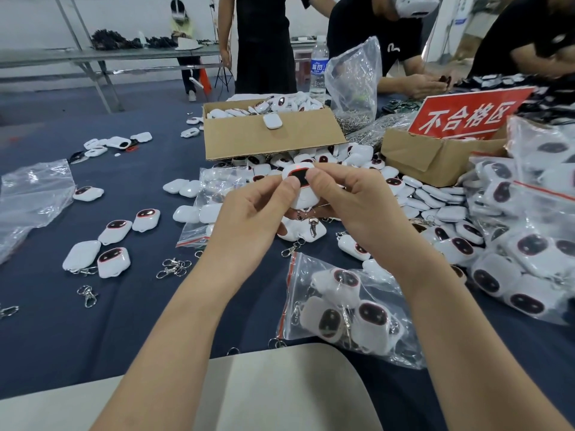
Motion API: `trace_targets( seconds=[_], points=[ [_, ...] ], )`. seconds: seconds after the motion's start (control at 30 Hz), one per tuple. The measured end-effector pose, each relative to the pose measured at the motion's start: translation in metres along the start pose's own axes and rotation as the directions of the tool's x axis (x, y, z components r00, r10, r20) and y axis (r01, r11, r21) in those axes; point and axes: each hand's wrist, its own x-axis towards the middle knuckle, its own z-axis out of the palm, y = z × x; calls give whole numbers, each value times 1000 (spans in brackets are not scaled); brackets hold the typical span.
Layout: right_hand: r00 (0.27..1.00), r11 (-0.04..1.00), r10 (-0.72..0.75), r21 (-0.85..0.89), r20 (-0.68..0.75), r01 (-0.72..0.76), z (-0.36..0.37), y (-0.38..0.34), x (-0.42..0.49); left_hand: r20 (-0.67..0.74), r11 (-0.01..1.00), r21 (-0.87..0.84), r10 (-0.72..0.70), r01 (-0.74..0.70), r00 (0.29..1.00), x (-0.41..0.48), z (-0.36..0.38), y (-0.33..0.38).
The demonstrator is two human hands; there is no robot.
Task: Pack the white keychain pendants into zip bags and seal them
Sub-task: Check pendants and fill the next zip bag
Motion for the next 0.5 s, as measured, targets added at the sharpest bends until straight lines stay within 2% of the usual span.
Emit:
trace_targets(
  seconds=[0.13, 0.5],
  points=[
    [998, 995, 58, 74, 24, -59, -1, 4, 0, 44, 999, 44, 15, -17, 999, 0, 0, -6],
    [985, 984, 147, 83, 93, -155, 3, 28, 0, 28, 993, 118, -22, 19, 999, 0, 0, -27]
  ],
)
